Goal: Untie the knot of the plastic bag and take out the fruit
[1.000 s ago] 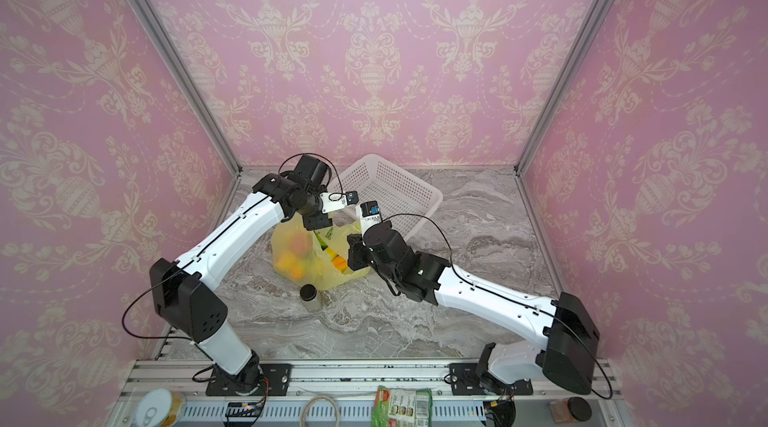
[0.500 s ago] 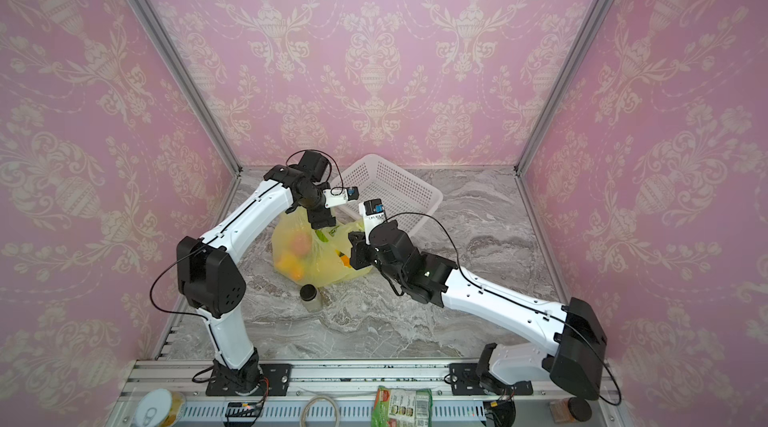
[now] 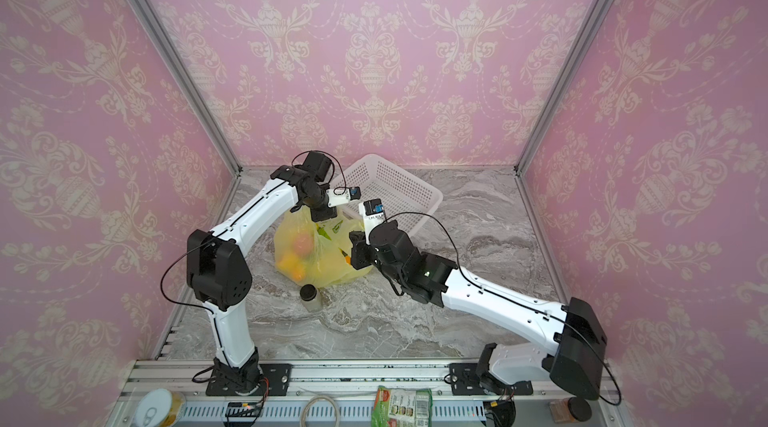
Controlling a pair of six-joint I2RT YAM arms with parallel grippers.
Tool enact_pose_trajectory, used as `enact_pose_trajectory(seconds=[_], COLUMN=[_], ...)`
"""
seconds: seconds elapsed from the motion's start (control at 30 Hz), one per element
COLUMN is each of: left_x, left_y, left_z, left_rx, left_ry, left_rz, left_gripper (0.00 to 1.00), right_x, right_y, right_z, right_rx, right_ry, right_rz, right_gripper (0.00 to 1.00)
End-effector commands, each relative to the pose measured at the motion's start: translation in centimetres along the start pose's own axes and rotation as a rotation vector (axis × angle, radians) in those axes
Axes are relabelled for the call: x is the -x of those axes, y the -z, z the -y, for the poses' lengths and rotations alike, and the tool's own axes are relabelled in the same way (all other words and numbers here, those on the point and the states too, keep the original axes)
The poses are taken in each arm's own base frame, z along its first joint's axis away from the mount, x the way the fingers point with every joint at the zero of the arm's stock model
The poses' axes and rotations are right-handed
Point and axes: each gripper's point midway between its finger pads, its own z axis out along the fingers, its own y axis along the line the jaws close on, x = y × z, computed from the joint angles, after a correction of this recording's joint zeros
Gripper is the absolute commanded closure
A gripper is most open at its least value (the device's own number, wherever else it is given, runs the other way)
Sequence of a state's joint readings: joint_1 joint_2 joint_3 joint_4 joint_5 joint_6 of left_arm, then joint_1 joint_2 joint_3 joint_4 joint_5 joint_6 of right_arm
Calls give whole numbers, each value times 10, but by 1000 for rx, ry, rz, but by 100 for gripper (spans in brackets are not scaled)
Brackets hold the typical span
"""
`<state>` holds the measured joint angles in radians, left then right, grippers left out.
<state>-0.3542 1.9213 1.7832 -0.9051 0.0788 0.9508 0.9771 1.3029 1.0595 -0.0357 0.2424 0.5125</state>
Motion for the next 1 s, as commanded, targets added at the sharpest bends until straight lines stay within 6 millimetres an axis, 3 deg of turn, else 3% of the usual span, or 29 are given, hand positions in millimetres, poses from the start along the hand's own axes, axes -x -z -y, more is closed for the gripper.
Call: enact_pose_trajectory(seconds=[0.0,0.07,0.13,0.23,0.43,0.57,0.67,0.8,0.97], left_x=[5,4,0,-11,-29,-29,-19,-3,-29], left_y=[59,87,108,135,198,228,234,204,177], left_z=[-55,-71,-85,-107,-146,-151,-138,-78,-22], left_rx=[263,337,426,570,829,882,870,773,688], left_ry=[122,184,215,269,397,454,510,538,640], left_rz=[81,122,124,94,42,48,87,102,110], left_gripper=[100,100,100,100,100,100,100,100,100], right_x=[3,3,3,4,5,3,-1,-5,-13], right_y=[4,3,3,6,8,2,-5,-11,-19], right_z=[10,17,25,38,50,48,44,43,19], right_rx=[-29,-43,-61,-85,-110,-98,-83,-84,46], right_ry=[16,8,-8,-30,-40,-33,-19,17,87], right_rz=[27,28,32,45,47,32,12,-9,-48], right_gripper=[65,44,29,15,7,5,4,2,0])
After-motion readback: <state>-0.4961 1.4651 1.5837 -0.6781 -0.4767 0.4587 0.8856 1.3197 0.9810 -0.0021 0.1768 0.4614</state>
